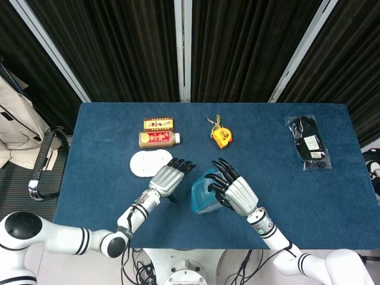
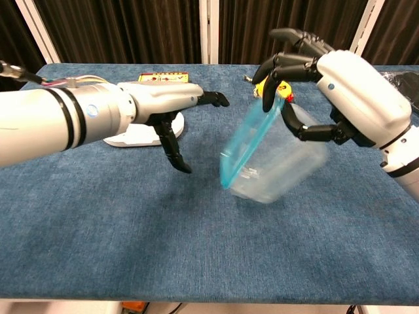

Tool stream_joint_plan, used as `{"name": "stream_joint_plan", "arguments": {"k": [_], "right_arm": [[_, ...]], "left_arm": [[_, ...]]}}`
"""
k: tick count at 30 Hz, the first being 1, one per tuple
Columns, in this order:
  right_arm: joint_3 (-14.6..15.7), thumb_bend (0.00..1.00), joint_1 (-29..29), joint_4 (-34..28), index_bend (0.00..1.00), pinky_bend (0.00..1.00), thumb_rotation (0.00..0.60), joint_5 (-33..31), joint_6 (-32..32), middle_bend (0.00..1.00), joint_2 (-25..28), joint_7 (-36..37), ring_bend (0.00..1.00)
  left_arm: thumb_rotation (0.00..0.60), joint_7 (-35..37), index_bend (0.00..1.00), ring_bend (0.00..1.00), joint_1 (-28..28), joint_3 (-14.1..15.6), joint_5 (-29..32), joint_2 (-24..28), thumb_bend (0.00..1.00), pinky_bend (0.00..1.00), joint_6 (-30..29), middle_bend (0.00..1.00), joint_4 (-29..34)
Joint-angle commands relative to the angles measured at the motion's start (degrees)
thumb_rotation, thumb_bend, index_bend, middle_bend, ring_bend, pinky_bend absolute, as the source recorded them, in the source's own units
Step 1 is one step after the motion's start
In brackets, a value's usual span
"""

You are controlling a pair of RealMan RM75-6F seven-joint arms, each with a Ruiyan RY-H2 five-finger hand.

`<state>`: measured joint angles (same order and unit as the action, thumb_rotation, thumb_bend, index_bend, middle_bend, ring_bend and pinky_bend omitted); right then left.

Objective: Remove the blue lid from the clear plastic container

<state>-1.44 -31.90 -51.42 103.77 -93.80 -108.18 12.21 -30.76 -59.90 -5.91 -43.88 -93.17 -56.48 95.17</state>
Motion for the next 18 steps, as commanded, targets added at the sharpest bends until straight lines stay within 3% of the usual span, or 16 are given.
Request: {"name": "stream_joint_plan", "arguments": {"k": [1, 11, 18], "right_arm": [[-1.30, 0.60, -0.72, 1.03, 0.88, 0.00, 0.600, 0.25, -1.68, 0.32, -0.68, -0.16, 0.04], [-6.16, 0.60, -2.17, 1.54, 0.88, 0.00, 0.600, -1.35, -6.34, 0.32, -0.06, -1.01, 0.05], [-7.90, 0.60, -0.79, -3.62, 0.88, 0.00, 0.600, -4.98, -3.87, 0.33, 7.62, -3.94, 0.06]], "left_arm": [[0.600, -0.21, 0.01, 0.00, 1.28, 0.74, -1.73, 0.78, 0.00, 0.01, -1.62, 0.02, 0.61], [0.600, -0.48, 0.01, 0.00, 4.99, 1.68, -6.64, 3.29, 0.00, 0.00, -6.03, 0.02, 2.14], [0.600, 0.25, 0.01, 0.00, 8.69, 2.39, -10.81, 7.05, 0.00, 0.00, -10.08, 0.02, 2.46]]}}
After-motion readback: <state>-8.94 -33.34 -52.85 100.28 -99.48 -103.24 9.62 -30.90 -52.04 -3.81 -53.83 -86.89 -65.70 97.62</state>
